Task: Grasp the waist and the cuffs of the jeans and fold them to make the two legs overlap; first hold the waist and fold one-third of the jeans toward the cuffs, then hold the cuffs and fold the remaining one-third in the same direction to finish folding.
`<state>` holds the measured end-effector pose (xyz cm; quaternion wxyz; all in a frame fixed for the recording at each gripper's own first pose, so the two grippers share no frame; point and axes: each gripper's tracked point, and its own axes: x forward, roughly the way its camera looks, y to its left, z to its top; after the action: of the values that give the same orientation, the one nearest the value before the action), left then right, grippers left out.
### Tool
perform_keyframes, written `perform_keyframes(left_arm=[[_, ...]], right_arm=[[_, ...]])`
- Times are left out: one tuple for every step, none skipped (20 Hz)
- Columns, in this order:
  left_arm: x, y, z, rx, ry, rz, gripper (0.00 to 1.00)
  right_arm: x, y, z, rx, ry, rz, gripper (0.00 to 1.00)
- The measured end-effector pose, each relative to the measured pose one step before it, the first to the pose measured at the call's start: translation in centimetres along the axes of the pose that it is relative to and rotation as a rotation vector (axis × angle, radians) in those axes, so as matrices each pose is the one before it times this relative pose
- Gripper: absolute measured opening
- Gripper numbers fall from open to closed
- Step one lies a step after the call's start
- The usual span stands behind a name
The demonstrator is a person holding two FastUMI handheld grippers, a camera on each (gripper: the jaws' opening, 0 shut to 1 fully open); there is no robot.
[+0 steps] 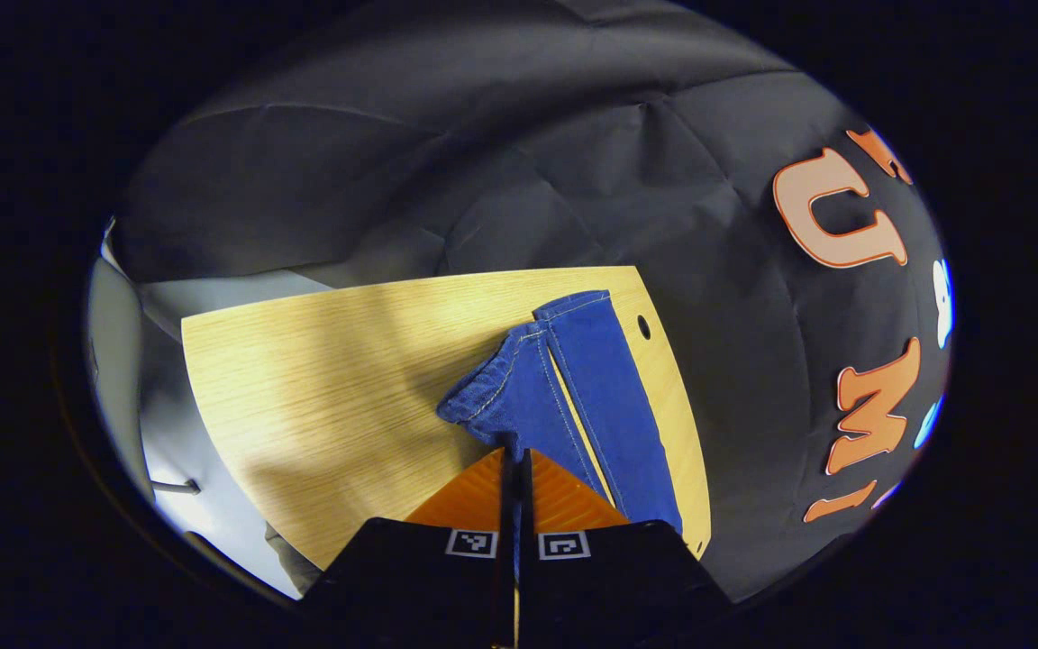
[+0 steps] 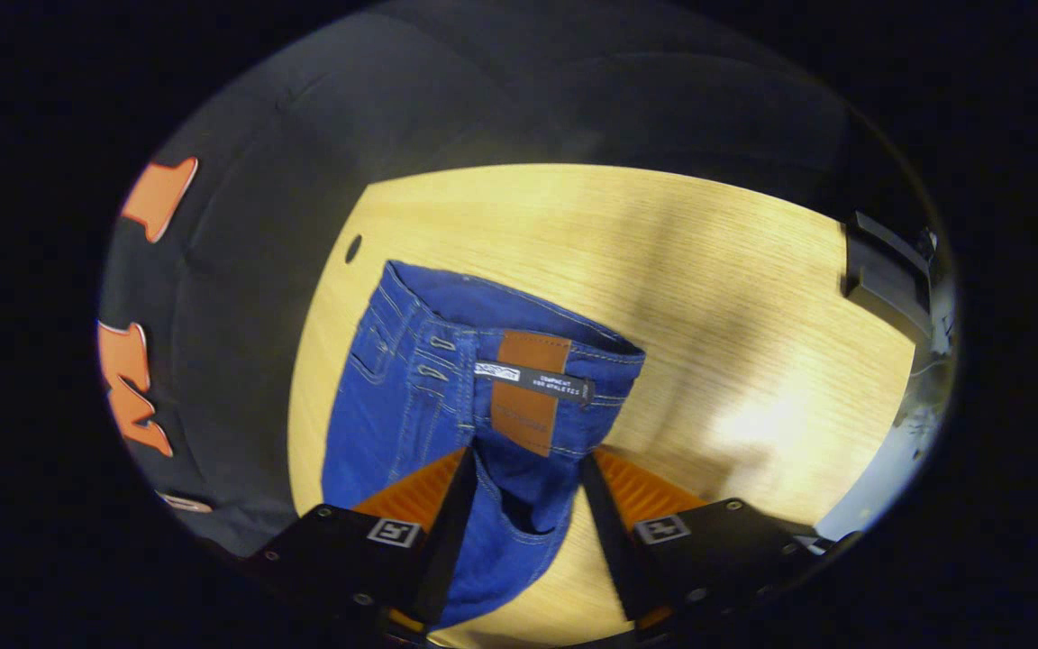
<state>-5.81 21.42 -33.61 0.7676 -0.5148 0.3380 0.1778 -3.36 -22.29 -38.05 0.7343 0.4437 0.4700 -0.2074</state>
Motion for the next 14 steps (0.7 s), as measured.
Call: perform_keyframes(left_arm=[[-0.223,-0.476,-0.101,0.00455,-0.00467,0.00163,0.02],[-0.363,-0.181,0.063,0.00679,-0.00540,0.00551,0.02],[-0.293,-0.313,-0.153,0.01350,-0.00500,0.00618,0.02],[-0.442,-0.321,0.050,0.02577,-0.00907,0.00222,0.02],[0.084,-0.652,0.217,0.00916,-0.00886,0.00287,0.02],[-0.312,-0.701,0.198,0.00163,-0.00453,-0.00354,0.02],[-0.340,-0.320,0.221,0.00489,-0.00882,-0.00144,0.02],[-0.514,-0.269,0.305,0.00969,-0.00405,-0.00104,0.02],[-0.365,-0.414,0.217,0.01165,-0.00198,-0.00197,0.02],[-0.048,-0.676,0.106,0.01873,0.00213,-0.00201,0.02],[0.158,-0.857,0.228,0.01428,0.00104,-0.00842,0.02],[0.314,-0.645,0.439,0.01059,0.00408,-0.00421,0.02],[0.480,-0.716,0.430,0.00310,0.00601,-0.01203,0.02],[0.419,-0.564,0.598,0.00413,0.00843,-0.00941,0.02]], right_arm=[[0.116,-0.147,0.000,-0.00893,-0.00242,0.00834,0.52],[0.183,-0.079,0.101,0.01680,-0.00806,0.00806,0.39],[-0.195,0.482,0.232,0.04214,-0.00127,0.02388,0.27],[-0.150,0.250,-0.030,0.02782,0.01170,0.03995,0.16],[-0.250,0.025,0.158,0.01311,0.00916,0.02606,0.15],[-0.324,0.142,0.151,-0.00314,0.01152,0.02795,0.15],[-0.443,0.144,0.352,-0.00637,0.00416,0.01709,0.14],[-0.393,0.599,0.267,-0.01282,0.00380,0.02706,0.14],[-0.326,0.473,0.255,-0.00608,0.00176,0.01622,0.13],[-0.332,0.719,0.269,0.00610,-0.00236,0.02140,0.13],[-0.058,0.903,0.434,0.01609,-0.00521,0.02157,0.12],[-0.217,0.963,0.175,0.01692,-0.01036,0.02209,0.12],[0.086,0.937,0.192,0.00770,-0.00796,0.01437,0.12],[-0.090,0.853,0.161,0.00705,-0.01382,0.00969,0.12]])
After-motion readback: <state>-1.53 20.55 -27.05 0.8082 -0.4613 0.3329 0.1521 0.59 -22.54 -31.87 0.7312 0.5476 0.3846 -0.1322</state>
